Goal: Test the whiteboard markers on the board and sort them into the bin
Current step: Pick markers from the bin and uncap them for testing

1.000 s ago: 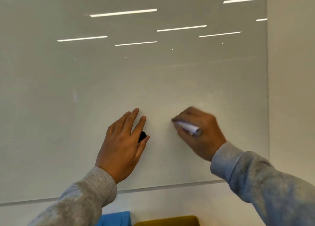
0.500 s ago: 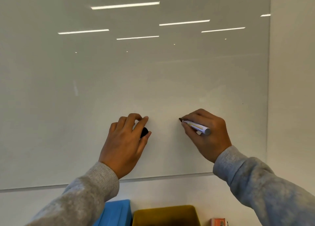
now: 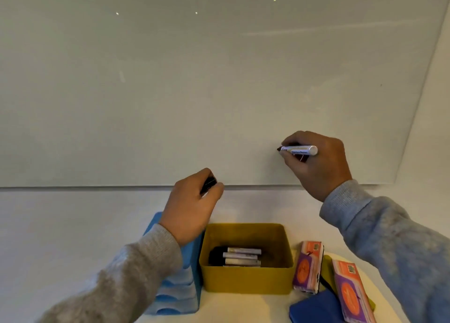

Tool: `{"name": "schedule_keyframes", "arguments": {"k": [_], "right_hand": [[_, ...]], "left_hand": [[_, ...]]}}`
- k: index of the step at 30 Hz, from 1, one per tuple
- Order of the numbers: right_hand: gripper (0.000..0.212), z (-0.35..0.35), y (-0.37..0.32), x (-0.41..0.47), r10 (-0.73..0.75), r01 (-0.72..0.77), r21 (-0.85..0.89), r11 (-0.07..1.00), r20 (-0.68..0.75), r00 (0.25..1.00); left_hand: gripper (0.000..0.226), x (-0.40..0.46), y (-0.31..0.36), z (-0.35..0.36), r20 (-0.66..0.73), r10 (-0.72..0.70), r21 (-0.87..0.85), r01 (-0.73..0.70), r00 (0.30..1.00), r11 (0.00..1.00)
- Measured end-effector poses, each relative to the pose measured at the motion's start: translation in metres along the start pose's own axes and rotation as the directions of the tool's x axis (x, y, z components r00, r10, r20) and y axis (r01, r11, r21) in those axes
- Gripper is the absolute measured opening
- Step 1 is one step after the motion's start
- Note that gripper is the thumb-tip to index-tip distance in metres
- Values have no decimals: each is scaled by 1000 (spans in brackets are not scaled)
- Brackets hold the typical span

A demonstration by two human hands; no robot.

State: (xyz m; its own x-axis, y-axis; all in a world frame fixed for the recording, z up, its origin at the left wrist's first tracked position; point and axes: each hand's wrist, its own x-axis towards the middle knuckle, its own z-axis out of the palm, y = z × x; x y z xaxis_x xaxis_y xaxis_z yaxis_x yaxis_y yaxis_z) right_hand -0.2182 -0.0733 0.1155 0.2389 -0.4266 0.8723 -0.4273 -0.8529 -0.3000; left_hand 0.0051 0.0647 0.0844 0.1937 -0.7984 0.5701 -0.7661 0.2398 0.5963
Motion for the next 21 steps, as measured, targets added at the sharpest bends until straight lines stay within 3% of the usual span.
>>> {"name": "schedule_keyframes", "arguments": {"k": [4,10,17,21], "right_hand": [[40,12,-17,-34,298,-304,154,940,62,953],[81,38,-52,-85,511,-551,424,719,215,832],[92,39,-79,-127,689,-673,526,520,208,694],[84,28,-85,-144,771,-712,582,393,213,600]], "left_hand": [[32,-34,-18,-5,123,-165,-320,197,979,927],[27,-68,-28,-4,201,-271,-409,332,941,850],[34,-80,-28,9,301,-329,-522,443,895,728],[23,-89,-29,21,342,-306,-500,447,889,742]]}}
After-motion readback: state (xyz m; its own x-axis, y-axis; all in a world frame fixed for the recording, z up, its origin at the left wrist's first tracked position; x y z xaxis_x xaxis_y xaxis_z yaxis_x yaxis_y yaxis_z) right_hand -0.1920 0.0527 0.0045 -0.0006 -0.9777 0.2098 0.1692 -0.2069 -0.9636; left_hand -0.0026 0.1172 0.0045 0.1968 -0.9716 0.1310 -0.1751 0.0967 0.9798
